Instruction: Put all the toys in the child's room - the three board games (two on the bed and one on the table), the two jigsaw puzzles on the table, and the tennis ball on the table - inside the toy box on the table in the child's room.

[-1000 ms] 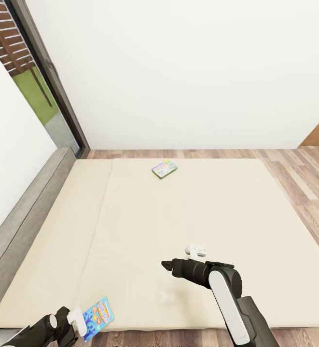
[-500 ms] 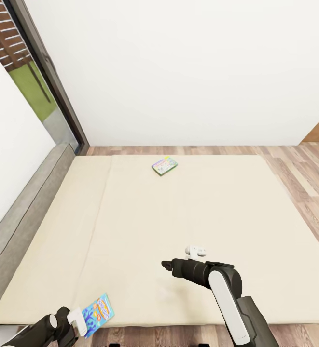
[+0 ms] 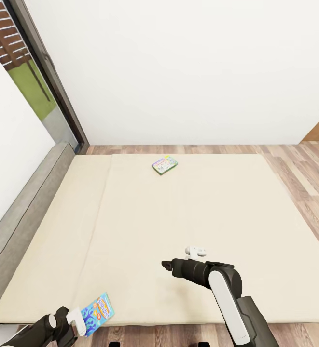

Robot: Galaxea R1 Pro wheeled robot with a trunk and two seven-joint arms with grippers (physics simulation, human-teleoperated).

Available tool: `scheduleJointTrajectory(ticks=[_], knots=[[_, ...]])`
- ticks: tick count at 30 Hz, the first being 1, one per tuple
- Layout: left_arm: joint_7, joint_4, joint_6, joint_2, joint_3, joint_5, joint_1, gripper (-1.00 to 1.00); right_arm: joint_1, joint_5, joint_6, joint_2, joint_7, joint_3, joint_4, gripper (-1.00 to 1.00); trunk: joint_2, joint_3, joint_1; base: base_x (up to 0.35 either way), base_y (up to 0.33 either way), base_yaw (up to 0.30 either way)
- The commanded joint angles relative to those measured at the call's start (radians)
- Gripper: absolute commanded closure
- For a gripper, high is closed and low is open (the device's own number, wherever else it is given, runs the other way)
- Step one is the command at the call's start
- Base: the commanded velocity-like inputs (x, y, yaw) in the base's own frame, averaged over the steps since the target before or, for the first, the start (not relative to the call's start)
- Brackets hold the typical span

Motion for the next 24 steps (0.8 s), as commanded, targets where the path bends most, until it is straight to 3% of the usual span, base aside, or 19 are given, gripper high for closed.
scheduleJointTrajectory(ticks=[1, 14, 24], knots=[[-0.006, -0.003, 0.005, 0.0, 0.0, -0.006, 0.0, -1.0, -0.001, -0.01, 0.003, 0.0, -0.011, 0.0, -0.001, -1.0, -0.002, -0.001, 0.001, 0.0, 0.0, 0.0], [0.018, -0.004, 0.005, 0.0, 0.01, -0.003, 0.0, -1.0, -0.001, -0.01, 0.003, 0.0, -0.01, 0.0, -0.001, -1.0, -0.002, -0.002, 0.001, 0.0, 0.0, 0.0], [0.163, -0.004, 0.016, -0.005, 0.009, 0.002, 0.0, -1.0, -0.001, -0.01, 0.003, 0.0, -0.01, 0.0, -0.001, -1.0, -0.002, -0.002, 0.001, 0.0, 0.0, 0.0]])
